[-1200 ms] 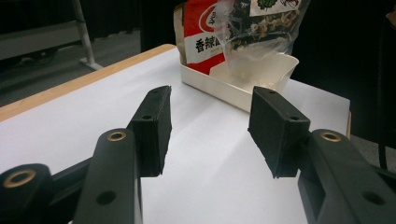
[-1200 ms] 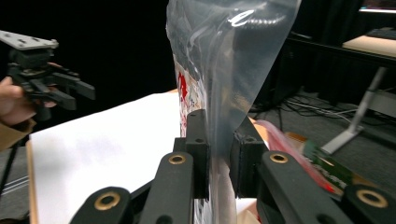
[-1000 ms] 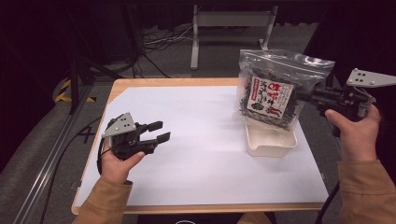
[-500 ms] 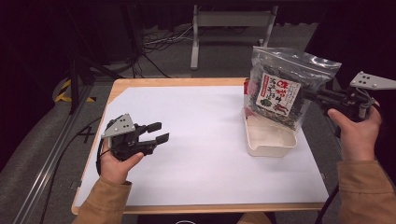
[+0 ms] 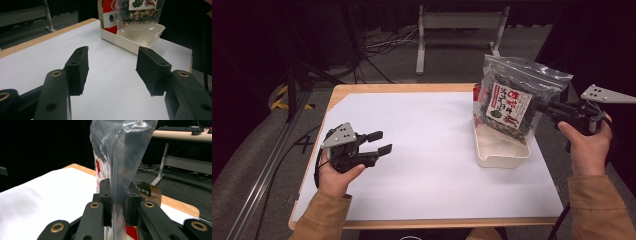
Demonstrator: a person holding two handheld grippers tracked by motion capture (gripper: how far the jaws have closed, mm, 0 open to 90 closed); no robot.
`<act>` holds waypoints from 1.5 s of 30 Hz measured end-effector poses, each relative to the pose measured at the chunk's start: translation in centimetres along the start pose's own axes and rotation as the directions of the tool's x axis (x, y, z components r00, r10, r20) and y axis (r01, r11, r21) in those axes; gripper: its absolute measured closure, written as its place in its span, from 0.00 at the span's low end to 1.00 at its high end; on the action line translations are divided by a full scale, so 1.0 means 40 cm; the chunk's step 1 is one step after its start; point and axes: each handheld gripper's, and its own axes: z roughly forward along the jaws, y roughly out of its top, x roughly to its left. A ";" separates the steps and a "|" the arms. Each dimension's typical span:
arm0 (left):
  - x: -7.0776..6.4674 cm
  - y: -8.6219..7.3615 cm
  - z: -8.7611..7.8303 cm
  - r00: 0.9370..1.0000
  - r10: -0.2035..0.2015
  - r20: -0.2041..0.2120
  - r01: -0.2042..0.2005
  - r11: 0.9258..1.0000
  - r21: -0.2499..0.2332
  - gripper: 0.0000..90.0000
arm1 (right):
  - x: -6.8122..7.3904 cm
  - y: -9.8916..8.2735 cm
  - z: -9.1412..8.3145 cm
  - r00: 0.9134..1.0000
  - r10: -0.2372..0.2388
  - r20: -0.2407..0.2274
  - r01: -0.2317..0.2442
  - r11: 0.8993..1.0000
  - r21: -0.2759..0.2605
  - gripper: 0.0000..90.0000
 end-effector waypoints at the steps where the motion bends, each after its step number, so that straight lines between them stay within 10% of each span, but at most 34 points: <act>1: 0.000 -0.001 -0.001 1.000 -0.003 0.000 0.003 1.000 0.002 0.49 | 0.002 -0.003 0.004 1.000 -0.003 0.005 0.003 1.000 0.009 0.88; 45: 0.003 -0.012 -0.005 1.000 -0.010 -0.009 0.010 1.000 0.013 0.47 | 0.037 -0.155 0.049 0.999 -0.015 0.041 0.010 0.993 0.121 0.87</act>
